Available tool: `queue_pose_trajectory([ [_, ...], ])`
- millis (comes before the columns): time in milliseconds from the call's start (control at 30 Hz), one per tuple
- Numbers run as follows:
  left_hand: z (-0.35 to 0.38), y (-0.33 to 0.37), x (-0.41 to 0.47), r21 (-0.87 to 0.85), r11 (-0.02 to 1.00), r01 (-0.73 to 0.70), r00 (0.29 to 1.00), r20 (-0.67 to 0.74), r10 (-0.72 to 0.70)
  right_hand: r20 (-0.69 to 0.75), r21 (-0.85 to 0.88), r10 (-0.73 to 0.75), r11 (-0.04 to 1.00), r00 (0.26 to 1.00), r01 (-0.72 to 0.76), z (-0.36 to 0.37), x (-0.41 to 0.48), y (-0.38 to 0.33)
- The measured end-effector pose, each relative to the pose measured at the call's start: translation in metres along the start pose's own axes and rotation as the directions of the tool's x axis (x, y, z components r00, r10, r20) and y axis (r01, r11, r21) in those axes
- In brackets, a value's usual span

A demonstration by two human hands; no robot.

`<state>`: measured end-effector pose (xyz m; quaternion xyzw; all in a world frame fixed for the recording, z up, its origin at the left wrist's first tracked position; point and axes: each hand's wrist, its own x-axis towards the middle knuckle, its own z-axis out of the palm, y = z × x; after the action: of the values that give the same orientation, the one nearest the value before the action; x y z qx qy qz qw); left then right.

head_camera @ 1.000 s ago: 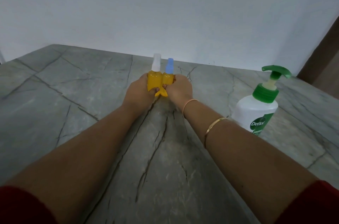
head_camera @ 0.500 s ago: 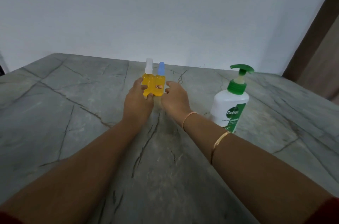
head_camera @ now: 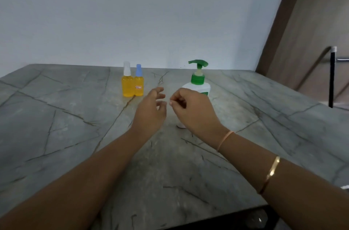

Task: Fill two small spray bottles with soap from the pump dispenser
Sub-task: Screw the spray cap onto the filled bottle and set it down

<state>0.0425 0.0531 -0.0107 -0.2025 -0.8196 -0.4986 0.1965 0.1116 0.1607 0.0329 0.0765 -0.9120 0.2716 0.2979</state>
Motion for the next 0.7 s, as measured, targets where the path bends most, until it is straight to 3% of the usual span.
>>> queue_pose_trajectory([
  [100, 0.006, 0.008, -0.005, -0.039, 0.999, 0.026, 0.991, 0.132, -0.020, -0.070, -0.001, 0.033, 0.999, 0.997, -0.033, -0.016, -0.009, 0.011],
  [267, 0.015, 0.019, -0.012, -0.092, 0.992, 0.089, 0.969, 0.240, -0.065, -0.181, 0.155, 0.262, 0.959, 0.948, -0.236, -0.022, -0.009, 0.047],
  [333, 0.020, 0.020, -0.013, -0.061, 0.995, 0.081, 0.967, 0.245, -0.064, -0.127, 0.206, 0.334, 0.930, 0.934, -0.304, -0.021, -0.006, 0.058],
  [500, 0.030, 0.021, -0.007, 0.009, 0.999, 0.046, 0.978, 0.202, -0.047, 0.220, 0.385, 0.377, 0.814, 0.900, -0.435, -0.014, 0.003, 0.072],
  [700, 0.029, 0.011, 0.012, 0.124, 0.992, 0.024, 0.984, 0.175, -0.046, 0.282, 0.365, 0.347, 0.824, 0.895, -0.434, -0.004, 0.025, 0.079],
])
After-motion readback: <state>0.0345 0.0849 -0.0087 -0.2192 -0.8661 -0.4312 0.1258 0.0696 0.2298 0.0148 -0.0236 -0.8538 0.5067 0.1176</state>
